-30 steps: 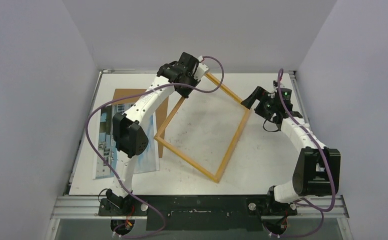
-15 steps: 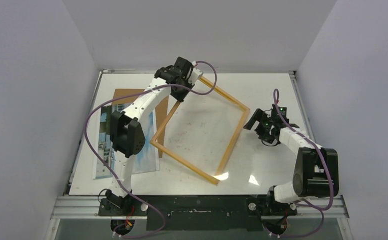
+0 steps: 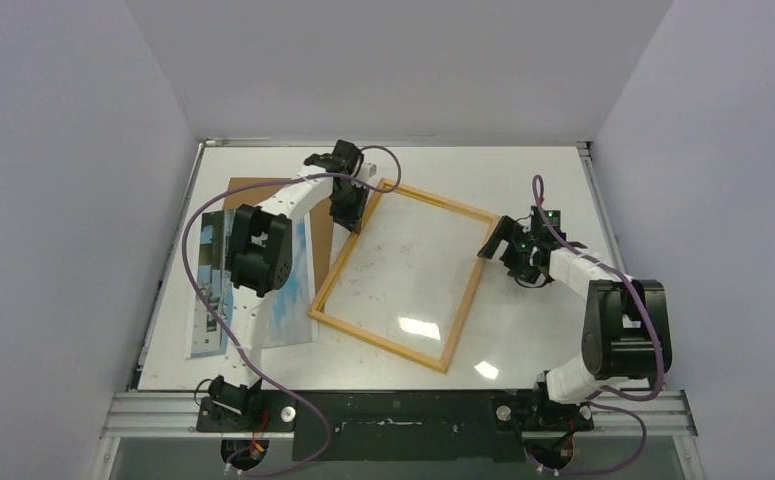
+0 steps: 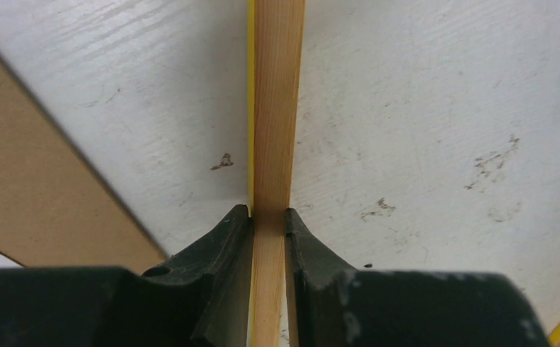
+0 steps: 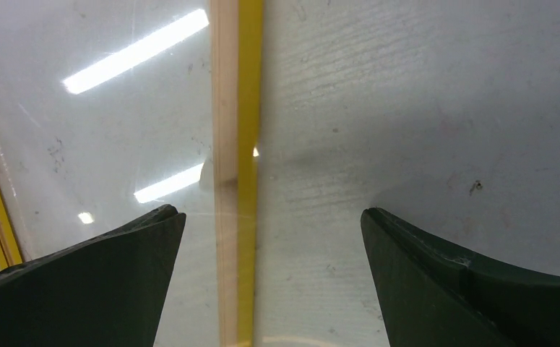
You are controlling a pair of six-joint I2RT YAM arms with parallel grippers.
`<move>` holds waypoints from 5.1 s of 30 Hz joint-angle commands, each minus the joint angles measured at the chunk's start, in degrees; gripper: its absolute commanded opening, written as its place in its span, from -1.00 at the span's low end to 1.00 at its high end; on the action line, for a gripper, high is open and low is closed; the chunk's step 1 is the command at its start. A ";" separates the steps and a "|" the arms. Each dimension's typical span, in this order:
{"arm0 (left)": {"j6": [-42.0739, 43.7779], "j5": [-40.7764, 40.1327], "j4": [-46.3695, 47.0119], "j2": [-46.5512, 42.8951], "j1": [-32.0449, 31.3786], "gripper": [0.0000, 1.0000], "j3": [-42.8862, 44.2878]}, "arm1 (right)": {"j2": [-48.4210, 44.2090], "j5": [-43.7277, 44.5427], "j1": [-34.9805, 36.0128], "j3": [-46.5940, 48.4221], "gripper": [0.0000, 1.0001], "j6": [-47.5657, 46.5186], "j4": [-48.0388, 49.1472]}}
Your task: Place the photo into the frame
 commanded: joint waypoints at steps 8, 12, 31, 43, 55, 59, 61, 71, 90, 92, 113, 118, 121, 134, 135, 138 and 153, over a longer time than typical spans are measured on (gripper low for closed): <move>-13.22 16.20 11.24 -0.22 0.20 -0.90 -3.27 | 4.18 0.38 1.19 4.04 1.00 -0.67 1.79; -12.04 17.19 10.19 -3.42 2.37 -0.46 -3.93 | 4.26 0.82 2.73 5.98 1.00 -0.55 0.89; -6.15 26.60 11.69 -7.54 -8.01 0.08 -5.69 | 4.36 0.92 3.01 5.36 1.00 -0.49 1.07; -13.35 37.76 17.68 -0.27 -9.39 0.10 -3.06 | 3.62 -0.92 2.66 4.93 0.99 -0.12 1.68; -17.43 43.01 25.17 -1.30 -10.69 0.02 -7.62 | 2.80 -2.08 2.12 5.23 0.99 -0.31 1.50; -18.77 42.68 26.08 -0.25 -11.33 -0.12 -7.36 | 2.80 -2.38 2.05 5.21 0.99 -0.19 1.60; -19.87 42.64 27.12 -0.14 -11.38 -0.22 -7.69 | 2.76 -2.64 2.06 5.23 0.99 -0.14 1.68; -20.79 41.85 28.67 -0.16 -12.21 -0.33 -8.95 | 2.71 -3.21 1.95 5.67 0.99 -0.23 1.41; -20.97 38.23 28.48 -0.96 -12.07 -1.00 -10.89 | 0.15 -4.45 0.56 7.78 0.92 -0.11 -0.20; -20.14 37.54 27.18 -1.46 -11.01 -1.00 -10.44 | -1.06 -3.72 0.10 8.22 0.81 -0.05 -1.01; -7.42 33.95 14.00 -5.32 1.27 -1.00 -9.21 | -11.93 -0.70 -8.36 -0.31 0.80 2.70 -4.82; -7.29 33.99 13.80 -5.50 1.27 -1.00 -8.90 | -11.50 -7.53 -7.52 -6.95 0.79 6.24 1.89; -7.07 33.84 13.35 -5.34 1.27 -1.00 -8.32 | -11.36 -10.26 -7.09 -9.77 0.87 8.01 5.38; -7.50 33.38 12.53 -4.65 1.27 -1.00 -6.80 | -8.33 -16.15 -3.82 -11.65 0.59 13.47 17.02; -7.57 33.30 12.49 -4.65 1.27 -1.00 -6.76 | -8.31 -16.41 -3.71 -11.58 0.57 13.48 17.17; -7.51 32.89 12.32 -4.39 1.19 -1.00 -6.45 | -9.16 -17.00 -3.13 -11.60 0.45 14.15 17.77; -7.33 33.38 10.46 -3.66 1.27 -1.00 -4.36 | -5.87 -20.78 4.83 -10.73 0.32 17.36 27.39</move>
